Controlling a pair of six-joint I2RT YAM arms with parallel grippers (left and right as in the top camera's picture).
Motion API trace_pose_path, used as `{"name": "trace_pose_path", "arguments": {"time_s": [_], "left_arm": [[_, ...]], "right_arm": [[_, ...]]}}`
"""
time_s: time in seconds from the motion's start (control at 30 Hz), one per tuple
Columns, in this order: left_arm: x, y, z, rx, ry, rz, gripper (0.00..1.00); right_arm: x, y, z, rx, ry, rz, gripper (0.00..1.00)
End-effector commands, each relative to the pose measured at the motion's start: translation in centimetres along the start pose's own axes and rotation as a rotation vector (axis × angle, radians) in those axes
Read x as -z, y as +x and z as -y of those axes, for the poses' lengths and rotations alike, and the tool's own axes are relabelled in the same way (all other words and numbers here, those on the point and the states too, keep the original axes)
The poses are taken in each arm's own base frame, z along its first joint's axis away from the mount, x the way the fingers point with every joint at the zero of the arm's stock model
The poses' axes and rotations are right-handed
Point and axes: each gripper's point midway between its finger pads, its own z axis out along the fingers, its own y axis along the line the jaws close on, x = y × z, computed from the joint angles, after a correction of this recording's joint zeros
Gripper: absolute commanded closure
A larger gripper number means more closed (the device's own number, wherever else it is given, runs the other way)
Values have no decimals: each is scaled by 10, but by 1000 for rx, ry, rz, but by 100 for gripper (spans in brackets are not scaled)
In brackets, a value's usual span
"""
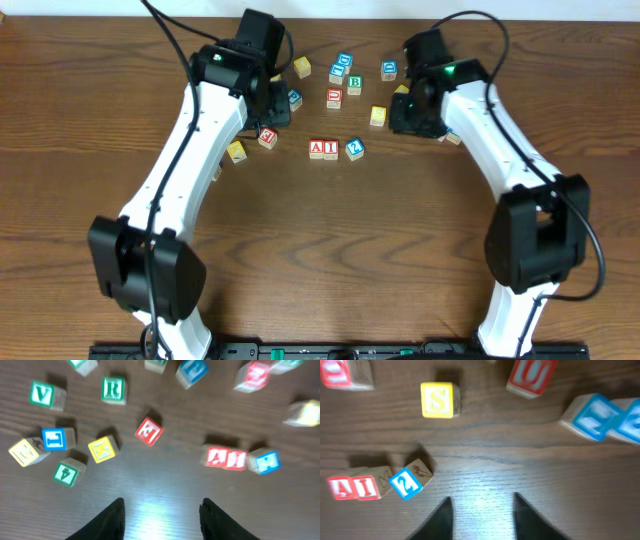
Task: Spell out AI2
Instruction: 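Set the 2 block down right of the I block, open left gripper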
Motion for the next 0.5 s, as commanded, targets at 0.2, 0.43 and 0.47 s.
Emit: {"name": "trace_pose_path", "arguments": {"time_s": [0.2,0.43,0.47], "left_arm": [[-61,22,-1,-25,-7,-167,74],[-93,38,8,-16,35,-267,89],[-95,39,9,-13,38,-276,89]], "right_arm": [[-43,19,-23,60,-16,-78,99],[-59,28,-42,109,-39,-94,99],[-59,28,-44,114,-42,-91,99]]}}
